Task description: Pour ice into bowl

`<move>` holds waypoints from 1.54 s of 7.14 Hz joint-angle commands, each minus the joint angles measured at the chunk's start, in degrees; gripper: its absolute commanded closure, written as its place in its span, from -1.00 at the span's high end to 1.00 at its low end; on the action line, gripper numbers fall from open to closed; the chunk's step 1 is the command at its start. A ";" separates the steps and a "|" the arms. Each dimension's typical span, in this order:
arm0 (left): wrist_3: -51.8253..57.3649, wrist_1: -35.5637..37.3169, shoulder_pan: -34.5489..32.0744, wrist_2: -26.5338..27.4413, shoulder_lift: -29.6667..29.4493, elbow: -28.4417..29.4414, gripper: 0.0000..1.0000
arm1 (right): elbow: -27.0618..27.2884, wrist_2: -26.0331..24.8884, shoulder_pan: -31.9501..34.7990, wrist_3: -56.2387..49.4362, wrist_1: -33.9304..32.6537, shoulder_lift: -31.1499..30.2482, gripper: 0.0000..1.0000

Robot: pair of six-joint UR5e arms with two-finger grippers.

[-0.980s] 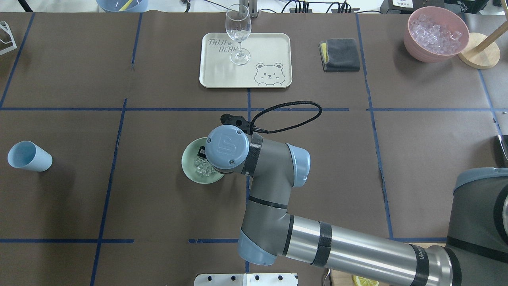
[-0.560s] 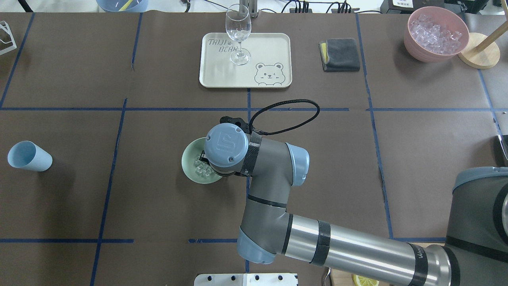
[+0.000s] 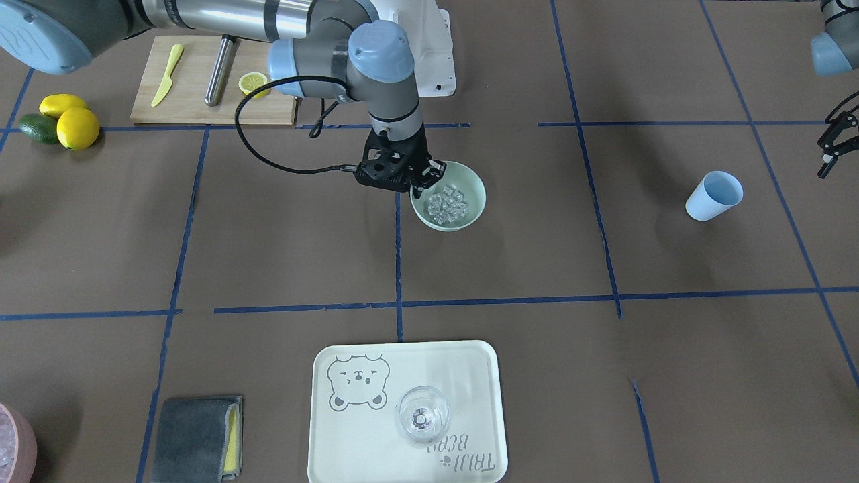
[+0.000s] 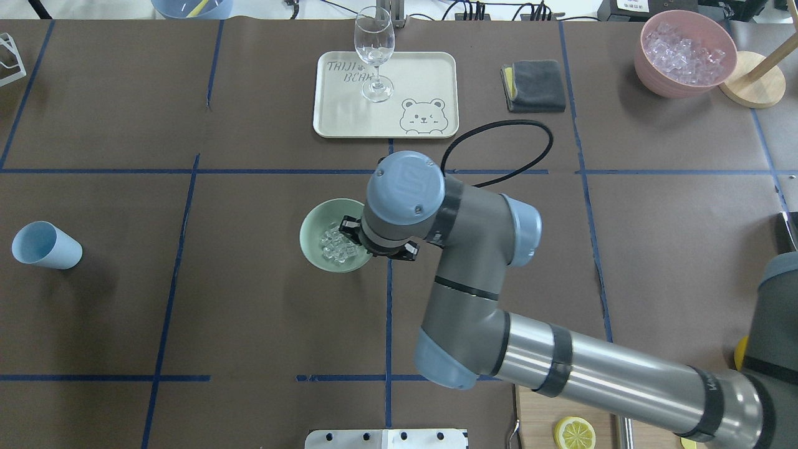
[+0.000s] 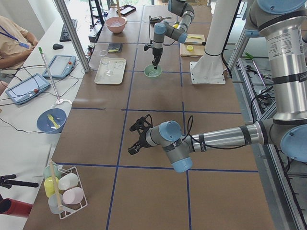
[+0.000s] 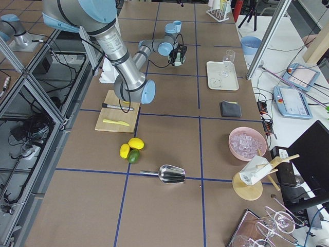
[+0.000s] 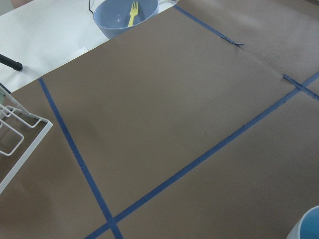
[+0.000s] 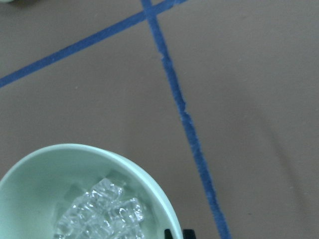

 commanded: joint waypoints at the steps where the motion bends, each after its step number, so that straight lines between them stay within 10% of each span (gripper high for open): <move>1: -1.93 3.92 0.19 0.24 0.05 0.47 1.00 | 15.94 5.06 5.20 -3.91 -0.08 -12.92 -1.00; 5: -1.76 26.59 -0.25 -1.16 -5.75 -2.33 1.00 | 26.28 7.63 11.62 -14.45 0.45 -28.15 -1.00; 8: -2.11 33.46 -5.95 -5.56 -8.49 -7.05 1.00 | 24.19 8.60 18.03 -28.23 15.23 -43.31 -1.00; 11: -2.20 55.27 -7.19 -5.82 -13.80 -12.62 1.00 | 20.04 18.88 26.48 -38.53 22.85 -51.87 -1.00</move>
